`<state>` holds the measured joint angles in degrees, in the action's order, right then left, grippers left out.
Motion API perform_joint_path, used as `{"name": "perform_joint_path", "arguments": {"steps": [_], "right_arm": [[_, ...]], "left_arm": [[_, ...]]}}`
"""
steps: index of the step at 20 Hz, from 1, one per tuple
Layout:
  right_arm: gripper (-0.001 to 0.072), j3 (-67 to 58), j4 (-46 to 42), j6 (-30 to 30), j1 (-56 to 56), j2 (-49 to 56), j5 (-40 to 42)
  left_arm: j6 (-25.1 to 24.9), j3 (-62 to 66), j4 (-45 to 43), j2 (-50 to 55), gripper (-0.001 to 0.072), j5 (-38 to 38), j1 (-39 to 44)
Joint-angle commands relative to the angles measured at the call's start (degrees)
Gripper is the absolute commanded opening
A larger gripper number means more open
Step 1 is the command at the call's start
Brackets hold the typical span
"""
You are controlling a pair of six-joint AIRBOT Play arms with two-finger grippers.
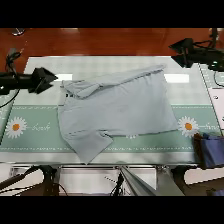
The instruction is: Fold the shirts.
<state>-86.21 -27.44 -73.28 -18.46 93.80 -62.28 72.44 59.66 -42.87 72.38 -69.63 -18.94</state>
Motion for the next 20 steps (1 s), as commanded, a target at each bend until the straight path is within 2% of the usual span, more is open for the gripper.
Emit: {"name": "perform_joint_path", "arguments": {"steps": [1, 2, 4, 6, 8, 11, 15, 20], "right_arm": [[0.0630, 2.3, -24.0, -1.0, -5.6, -5.6, -16.5], [0.0630, 6.4, -29.8, -1.7, -6.2, -8.8, -16.3], [0.0630, 18.5, -30.3, -1.5, -8.0, -16.5, -11.8], [0.0630, 32.1, -26.5, -1.3, -8.2, -25.0, -7.3], [0.0629, 44.4, -17.8, 3.9, -8.2, -34.1, -6.7], [0.0629, 56.8, -11.4, 5.4, -8.2, -45.5, -4.7], [0.0629, 61.8, -11.4, 4.3, -8.2, -50.8, -5.2], [0.0629, 61.8, -9.9, 2.0, -8.2, -50.8, -4.2]], "left_arm": [[7.8, -3.2, -15.2, -1.4, 0.0701, -13.7, -7.7], [7.7, -6.1, -15.5, -3.1, 0.0702, -13.7, -9.8], [7.2, -14.3, -15.4, -6.9, 0.0702, -12.4, -13.7], [6.3, -22.3, -15.0, -9.8, 0.0702, -12.0, -15.7], [4.5, -28.9, -13.1, -11.8, 0.0701, -9.6, -15.8], [1.5, -35.6, -6.4, -12.3, 0.0701, -4.6, -15.7], [-6.5, -41.6, 5.9, -12.3, 0.0700, 2.9, -15.2], [-7.3, -43.6, 8.5, -10.6, 0.0699, 9.8, -5.7]]}}
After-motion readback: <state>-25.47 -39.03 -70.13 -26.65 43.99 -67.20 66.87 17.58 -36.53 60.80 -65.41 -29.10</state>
